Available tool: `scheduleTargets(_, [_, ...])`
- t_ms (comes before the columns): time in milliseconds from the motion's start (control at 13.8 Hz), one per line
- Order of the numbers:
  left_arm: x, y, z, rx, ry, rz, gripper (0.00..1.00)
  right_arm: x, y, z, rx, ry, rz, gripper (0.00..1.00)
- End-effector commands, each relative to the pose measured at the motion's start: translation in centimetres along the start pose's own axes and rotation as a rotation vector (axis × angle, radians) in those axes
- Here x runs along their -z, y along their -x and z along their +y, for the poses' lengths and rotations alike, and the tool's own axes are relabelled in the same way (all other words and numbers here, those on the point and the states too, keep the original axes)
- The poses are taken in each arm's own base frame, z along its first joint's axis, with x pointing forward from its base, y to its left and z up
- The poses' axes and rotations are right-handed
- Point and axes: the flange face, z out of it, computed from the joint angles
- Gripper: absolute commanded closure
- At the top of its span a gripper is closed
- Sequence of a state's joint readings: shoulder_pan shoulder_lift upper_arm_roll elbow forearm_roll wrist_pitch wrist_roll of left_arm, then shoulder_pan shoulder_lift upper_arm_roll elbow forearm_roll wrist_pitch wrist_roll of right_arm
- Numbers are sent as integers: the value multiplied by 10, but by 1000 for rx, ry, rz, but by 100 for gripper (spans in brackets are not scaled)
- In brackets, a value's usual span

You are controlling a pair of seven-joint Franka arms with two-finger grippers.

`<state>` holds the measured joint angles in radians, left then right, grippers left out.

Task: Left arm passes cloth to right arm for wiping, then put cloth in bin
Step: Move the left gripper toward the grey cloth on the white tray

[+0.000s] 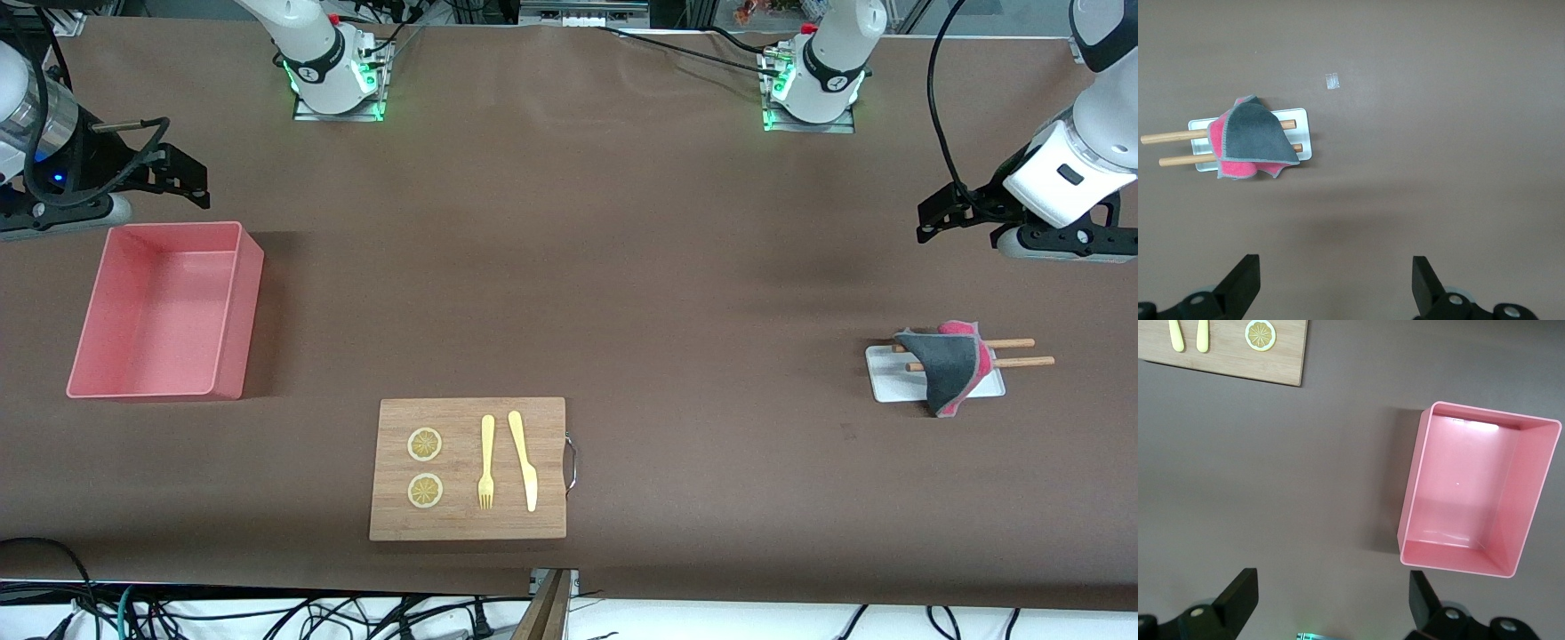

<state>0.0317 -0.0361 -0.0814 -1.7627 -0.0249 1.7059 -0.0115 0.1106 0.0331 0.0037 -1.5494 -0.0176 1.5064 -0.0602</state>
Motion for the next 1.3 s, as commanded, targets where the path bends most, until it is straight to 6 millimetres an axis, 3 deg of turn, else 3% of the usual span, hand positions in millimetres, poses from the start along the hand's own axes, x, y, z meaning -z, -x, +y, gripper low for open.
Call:
scheduleTargets(0, [8, 1, -1, -20, 7, -1, 0, 8, 2, -1, 0, -15, 3, 0])
scheduleTargets(794, [-6, -1, -16, 13, 9, -47, 0, 5, 1, 1, -3, -15, -1, 0])
scheduleTargets(1227, [-38, -18, -18, -19, -84, -118, 0, 9, 1, -11, 16, -29, 13, 0])
